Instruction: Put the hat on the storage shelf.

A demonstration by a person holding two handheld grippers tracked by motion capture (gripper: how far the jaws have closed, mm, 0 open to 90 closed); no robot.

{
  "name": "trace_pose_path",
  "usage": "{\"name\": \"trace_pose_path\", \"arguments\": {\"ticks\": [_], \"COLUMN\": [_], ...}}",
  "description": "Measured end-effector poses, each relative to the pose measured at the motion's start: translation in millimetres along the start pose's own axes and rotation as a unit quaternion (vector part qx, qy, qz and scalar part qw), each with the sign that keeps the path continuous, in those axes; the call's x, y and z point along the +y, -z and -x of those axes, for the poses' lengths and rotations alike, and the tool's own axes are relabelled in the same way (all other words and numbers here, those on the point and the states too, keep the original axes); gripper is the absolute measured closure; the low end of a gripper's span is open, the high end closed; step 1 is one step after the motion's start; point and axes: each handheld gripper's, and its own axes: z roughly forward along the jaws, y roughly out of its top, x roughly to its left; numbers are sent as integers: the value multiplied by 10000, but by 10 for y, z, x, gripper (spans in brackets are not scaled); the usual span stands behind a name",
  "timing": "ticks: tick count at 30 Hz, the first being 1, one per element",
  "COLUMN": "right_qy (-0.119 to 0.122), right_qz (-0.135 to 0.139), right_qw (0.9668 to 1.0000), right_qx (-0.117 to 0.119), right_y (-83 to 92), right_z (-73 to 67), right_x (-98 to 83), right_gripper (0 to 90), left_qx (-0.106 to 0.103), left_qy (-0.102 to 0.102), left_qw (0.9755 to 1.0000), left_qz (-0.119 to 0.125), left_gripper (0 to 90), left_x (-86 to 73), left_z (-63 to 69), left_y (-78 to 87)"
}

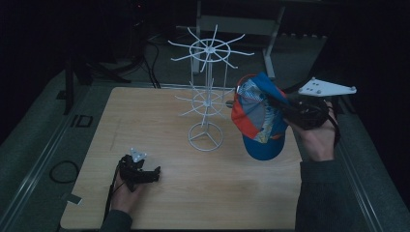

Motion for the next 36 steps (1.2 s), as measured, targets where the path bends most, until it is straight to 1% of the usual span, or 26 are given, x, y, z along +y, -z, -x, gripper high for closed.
{"name": "trace_pose_path", "arguments": {"ticks": [17, 36], "right_qy": [29, 74], "right_qz": [194, 387], "right_qw": [9998, 9992], "right_qx": [-41, 71], "right_y": [83, 169], "right_z": [4, -26], "right_x": [47, 109], "right_gripper": [886, 887], "left_qx": [0, 0], "left_qy": [2, 1], "left_qw": [10000, 10000], "left_qz": [0, 1], "left_gripper": [34, 34], "left_x": [0, 0], "left_z": [0, 0], "left_y": [0, 0]}}
